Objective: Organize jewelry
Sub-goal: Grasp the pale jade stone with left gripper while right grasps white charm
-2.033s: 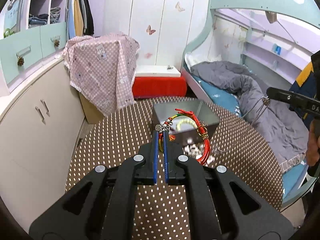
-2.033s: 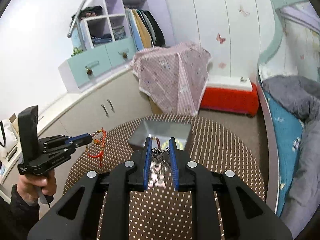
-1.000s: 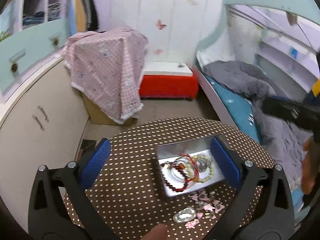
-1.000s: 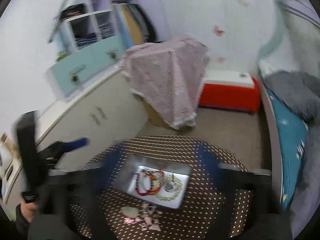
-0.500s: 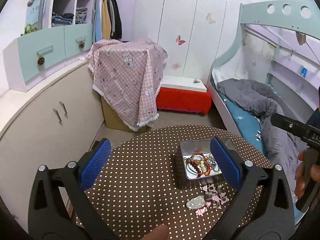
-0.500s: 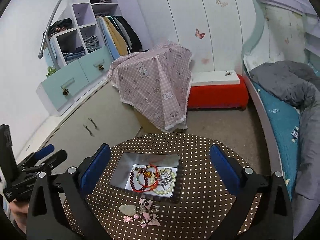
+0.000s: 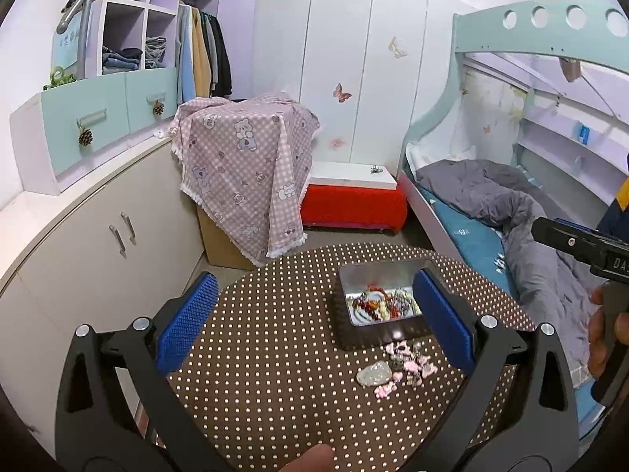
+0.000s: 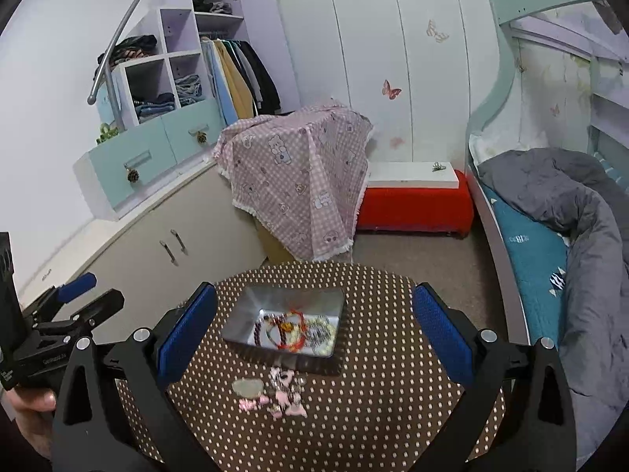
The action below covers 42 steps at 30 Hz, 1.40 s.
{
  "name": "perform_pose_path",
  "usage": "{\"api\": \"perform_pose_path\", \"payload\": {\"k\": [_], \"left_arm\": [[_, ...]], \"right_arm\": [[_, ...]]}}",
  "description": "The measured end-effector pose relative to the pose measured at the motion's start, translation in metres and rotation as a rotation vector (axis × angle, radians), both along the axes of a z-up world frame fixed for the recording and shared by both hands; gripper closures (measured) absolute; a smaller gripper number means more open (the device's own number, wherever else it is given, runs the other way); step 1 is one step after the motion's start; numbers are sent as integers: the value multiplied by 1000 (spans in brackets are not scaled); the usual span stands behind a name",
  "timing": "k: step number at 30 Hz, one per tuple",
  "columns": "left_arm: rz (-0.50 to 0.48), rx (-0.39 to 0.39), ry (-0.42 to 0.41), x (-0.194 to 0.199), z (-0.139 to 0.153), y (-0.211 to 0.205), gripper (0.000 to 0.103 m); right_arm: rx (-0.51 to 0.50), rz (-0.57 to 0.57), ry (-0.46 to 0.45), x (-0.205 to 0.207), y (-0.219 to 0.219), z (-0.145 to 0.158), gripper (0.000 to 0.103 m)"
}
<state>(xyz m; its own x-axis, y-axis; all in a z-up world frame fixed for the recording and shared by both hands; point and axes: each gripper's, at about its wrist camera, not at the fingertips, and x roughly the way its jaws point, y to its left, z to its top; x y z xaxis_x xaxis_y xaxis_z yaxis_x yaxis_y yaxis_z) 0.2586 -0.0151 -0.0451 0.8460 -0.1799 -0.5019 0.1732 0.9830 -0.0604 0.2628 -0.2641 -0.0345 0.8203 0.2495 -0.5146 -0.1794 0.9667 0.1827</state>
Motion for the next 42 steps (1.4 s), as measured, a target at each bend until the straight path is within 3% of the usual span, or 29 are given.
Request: {"api": "perform_pose_path", "payload": {"k": [7,17,26,29,34,36,38,42], "left_arm": [[-19,23,61,-6,-30,-6,6],[-69,111,212,16,-94,-30,6],[-126,184,345,48,-146,-56,6],[-133,162,360,52,-151,-56,6],[-160,159,368,58,-152,-57,24],[-191,161,354,56,-149,-61,37],[-212,160,348,53,-148,-63,43],[-220,147,346,53,-148,-63,53]], "right_arm": [[-47,-9,57,-16,3,-34,7],[-47,-8,223,-16,6,-97,7],[-47,-1,270,-13,5,-114,7],[-57,3,283,-10,7,-118,7],[-73,14,301,-6,12,-129,7],[-83,25,307,-3,15,-136,7],[-100,31,315,1,19,-142,8],[-141,88,327,11,36,-153,23]]}}
